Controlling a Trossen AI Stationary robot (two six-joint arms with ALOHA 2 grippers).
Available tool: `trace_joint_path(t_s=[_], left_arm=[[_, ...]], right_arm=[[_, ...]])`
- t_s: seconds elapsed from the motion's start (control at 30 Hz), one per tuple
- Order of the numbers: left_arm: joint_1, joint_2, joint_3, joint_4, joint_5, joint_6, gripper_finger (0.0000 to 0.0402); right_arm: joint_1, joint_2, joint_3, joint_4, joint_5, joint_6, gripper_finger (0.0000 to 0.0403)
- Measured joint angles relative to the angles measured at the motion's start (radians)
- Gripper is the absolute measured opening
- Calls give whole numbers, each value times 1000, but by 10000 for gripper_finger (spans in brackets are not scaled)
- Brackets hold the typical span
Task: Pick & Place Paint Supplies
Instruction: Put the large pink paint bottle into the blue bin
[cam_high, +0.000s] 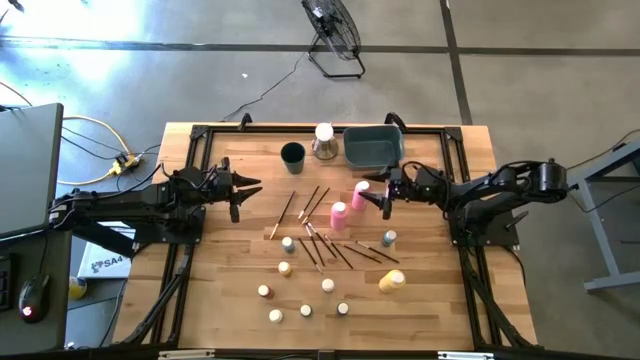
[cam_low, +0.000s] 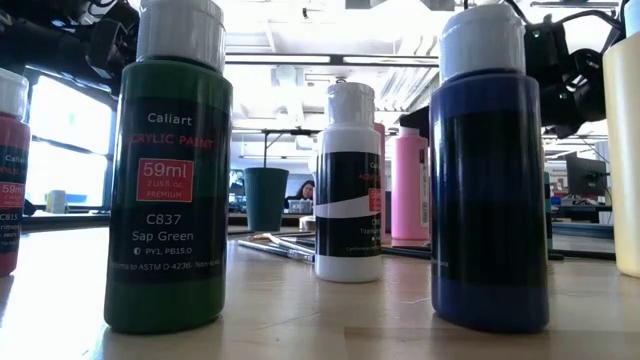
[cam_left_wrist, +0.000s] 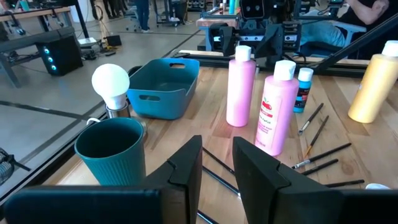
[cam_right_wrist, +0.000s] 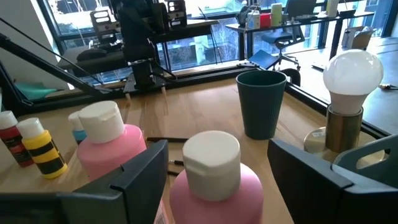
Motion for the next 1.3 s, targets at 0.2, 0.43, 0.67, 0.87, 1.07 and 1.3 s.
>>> trace_joint_path(t_s=[0.2,0.43,0.67,0.87,1.07,1.3], left_arm=[[0,0,0,0,0,0,86],[0,0,0,0,0,0,86],[0,0,0,0,0,0,86],[0,0,0,0,0,0,86],[0,0,0,0,0,0,86],[0,0,0,0,0,0,86]], right_arm=[[0,0,0,-4,-3,0,268],[0,0,0,-4,-3,0,268],[0,0,0,-4,0,0,268],[0,0,0,-4,-1,0,253],[0,0,0,-4,0,-1,211],[0,0,0,-4,-1,-7,168]])
